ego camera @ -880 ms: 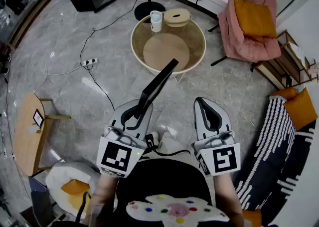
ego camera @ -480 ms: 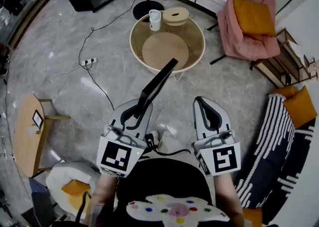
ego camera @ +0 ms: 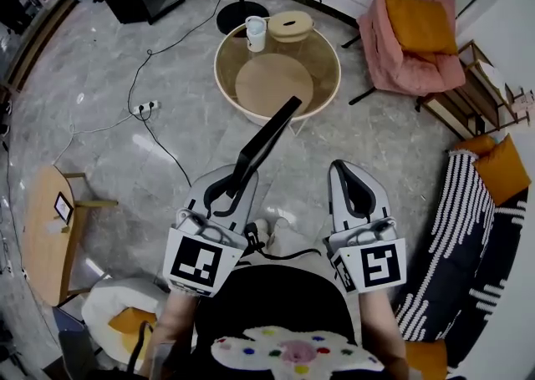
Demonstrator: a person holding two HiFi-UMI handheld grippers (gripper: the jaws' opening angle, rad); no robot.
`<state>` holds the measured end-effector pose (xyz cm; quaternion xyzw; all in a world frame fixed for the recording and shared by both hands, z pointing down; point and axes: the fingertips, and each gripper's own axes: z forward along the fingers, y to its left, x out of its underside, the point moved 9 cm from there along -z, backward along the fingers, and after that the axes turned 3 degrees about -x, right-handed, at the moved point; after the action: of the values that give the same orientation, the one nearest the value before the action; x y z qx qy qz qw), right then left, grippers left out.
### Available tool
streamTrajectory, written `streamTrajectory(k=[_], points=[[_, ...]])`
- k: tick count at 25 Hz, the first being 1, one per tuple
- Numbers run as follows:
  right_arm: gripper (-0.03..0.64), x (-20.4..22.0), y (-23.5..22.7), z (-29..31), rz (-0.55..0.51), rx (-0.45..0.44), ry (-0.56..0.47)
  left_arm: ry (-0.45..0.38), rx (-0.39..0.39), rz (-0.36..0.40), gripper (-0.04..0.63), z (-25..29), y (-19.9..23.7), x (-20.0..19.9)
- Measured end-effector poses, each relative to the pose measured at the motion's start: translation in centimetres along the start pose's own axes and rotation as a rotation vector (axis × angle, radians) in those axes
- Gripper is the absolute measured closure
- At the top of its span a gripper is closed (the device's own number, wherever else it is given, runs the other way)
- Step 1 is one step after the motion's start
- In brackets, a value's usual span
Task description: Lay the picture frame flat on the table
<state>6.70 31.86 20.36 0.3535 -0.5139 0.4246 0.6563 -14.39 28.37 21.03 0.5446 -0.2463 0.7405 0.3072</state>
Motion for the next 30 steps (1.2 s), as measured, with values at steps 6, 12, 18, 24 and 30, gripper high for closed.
streamTrajectory(k=[6,12,18,24,30], points=[[0.581,-0.1,1.4,0.2,-0.004,0.03,-0.011,-0.012,0.016,0.006,0.563,-0.8,1.0,0.0],[0.581,0.1,2.2,0.5,-0.025,0.015,0.001,-0.006,0.009,-0.002,0.563,-1.1,1.6,0.5],[0.581,0.1,0.9,1.9,-0.029,0.001,-0.005,-0.023,-0.016,0.012,0.563,-0.1,2.3,-0.1],[0.581,-0.1,-0.7,4.3,-0.022,-0.024,-0.021,-0.019,-0.053,0.004,0.563,1.5,3.3,-0.5],[0.581,-0.1,-3.0,7.3,-0.021,-0.041,-0.017,-0.023,-0.07,-0.005,0.563,4.7,4.9,-1.0]])
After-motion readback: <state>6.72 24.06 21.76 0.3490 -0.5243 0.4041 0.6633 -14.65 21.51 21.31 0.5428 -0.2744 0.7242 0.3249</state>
